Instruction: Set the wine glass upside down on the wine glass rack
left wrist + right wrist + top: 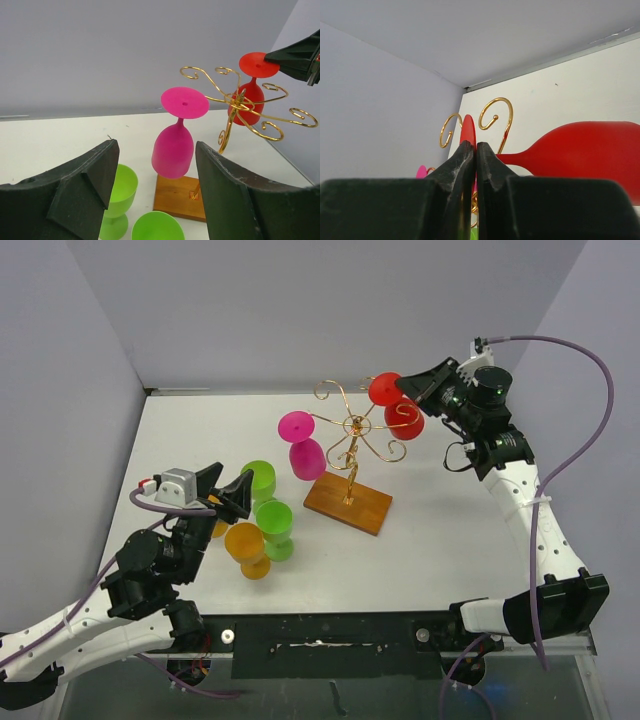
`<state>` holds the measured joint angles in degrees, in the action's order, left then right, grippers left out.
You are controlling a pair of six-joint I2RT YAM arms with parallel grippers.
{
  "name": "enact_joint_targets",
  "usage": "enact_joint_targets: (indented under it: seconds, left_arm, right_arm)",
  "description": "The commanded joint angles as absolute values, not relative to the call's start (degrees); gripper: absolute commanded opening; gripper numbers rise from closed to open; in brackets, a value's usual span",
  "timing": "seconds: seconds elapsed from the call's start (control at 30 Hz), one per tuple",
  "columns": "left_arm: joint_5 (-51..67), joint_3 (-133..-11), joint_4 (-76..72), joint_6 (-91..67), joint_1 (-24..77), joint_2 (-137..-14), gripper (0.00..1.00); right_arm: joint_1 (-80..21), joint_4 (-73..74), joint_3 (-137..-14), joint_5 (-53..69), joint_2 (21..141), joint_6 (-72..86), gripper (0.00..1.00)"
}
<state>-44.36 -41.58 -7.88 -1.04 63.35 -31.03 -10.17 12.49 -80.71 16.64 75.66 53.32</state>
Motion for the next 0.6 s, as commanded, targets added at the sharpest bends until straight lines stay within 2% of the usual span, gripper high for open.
enact_joint_targets:
  seconds: [0.0, 0.57]
  left_arm:
    - [-44.7, -42.7, -8.5, -1.4, 63.8, -30.8, 0.62]
    - [-44.3, -43.0, -8.2, -1.3, 63.9, -32.0, 0.61]
  right_arm:
    - [-10.4, 8.4, -81.2, 20.9, 74.1, 54.0, 0.0]
    - [-13.1, 6.1, -72.8, 22.8, 66.9, 56.3, 0.0]
